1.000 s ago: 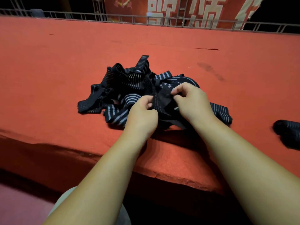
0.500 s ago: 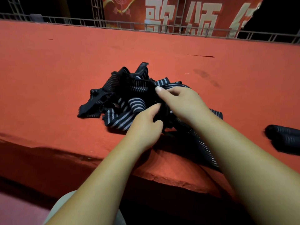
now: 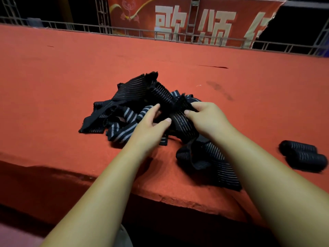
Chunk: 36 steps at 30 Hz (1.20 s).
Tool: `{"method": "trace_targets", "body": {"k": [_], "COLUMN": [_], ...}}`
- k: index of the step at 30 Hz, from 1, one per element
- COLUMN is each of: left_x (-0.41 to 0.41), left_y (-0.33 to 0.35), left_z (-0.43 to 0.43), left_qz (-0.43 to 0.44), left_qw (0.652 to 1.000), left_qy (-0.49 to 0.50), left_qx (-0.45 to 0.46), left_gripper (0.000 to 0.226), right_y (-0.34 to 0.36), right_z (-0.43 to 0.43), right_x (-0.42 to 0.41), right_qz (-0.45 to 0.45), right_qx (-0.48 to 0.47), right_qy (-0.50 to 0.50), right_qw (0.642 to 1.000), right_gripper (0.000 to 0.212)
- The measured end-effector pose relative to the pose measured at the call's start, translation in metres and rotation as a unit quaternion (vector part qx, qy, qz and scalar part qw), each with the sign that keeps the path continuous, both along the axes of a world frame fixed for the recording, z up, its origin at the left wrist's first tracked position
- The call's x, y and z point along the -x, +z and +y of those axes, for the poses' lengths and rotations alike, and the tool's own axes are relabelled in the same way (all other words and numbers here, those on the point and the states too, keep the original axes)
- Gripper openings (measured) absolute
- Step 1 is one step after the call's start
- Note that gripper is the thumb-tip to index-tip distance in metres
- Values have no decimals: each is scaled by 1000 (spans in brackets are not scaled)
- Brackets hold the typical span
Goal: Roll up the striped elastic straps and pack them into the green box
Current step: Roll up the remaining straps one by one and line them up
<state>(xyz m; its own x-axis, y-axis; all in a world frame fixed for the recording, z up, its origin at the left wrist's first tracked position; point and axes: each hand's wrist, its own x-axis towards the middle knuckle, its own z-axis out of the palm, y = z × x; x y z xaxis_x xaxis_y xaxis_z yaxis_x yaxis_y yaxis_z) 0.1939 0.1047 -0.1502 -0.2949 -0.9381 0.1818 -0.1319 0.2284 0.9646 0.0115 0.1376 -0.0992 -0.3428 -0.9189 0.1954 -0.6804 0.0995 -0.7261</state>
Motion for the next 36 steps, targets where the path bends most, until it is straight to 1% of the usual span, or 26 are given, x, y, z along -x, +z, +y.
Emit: {"method": "trace_targets", "body": {"k": [2,4,6,8,10,13,16,18,20,23,26,28,30,33,35,36], "left_x": [1,2,6,12,20,28,32,35,39,45,51,52,51,49,47,47], "left_y": [-1,0,5,11,16,26,41,53,69,95,120,139,157,183,198,205], "left_z": [-4,-8,-6,0,9,21,33,43,57,78,87,91,95,101,105,108], "left_qz": [-9,0,30,61,78,115,135,160,216,276,253,215,164,101,90,88], "left_qw": [1000,1000,999,998,997,993,989,985,971,947,945,944,945,946,946,946], "left_qy": [-3,11,18,2,-20,-25,-32,-52,-98,-164,-207,-240,-252,-252,-248,-243], "left_qx": [10,8,-9,-22,-1,32,42,30,6,-12,26,76,127,178,189,196], "left_gripper": [81,80,64,38,23,14,13,13,17,29,30,38,40,28,15,12], "right_y": [3,6,8,11,15,25,37,46,57,79,103,117,129,147,157,162], "right_z": [5,14,25,38,50,69,85,95,106,126,142,152,162,180,191,196], "right_x": [4,8,12,14,15,18,23,26,29,35,41,42,40,34,33,33], "right_qz": [-38,-68,-129,-198,-228,-224,-189,-157,-141,-197,-258,-288,-307,-352,-359,-357], "right_qx": [5,6,14,27,32,31,44,72,95,118,107,101,99,89,89,88], "right_qy": [-2,-5,1,9,19,43,38,11,-3,28,80,118,146,192,206,203], "right_qw": [999,998,992,980,973,973,980,985,985,973,957,945,935,912,906,908], "right_gripper": [19,18,17,14,13,17,20,24,26,26,34,36,38,31,26,28]}}
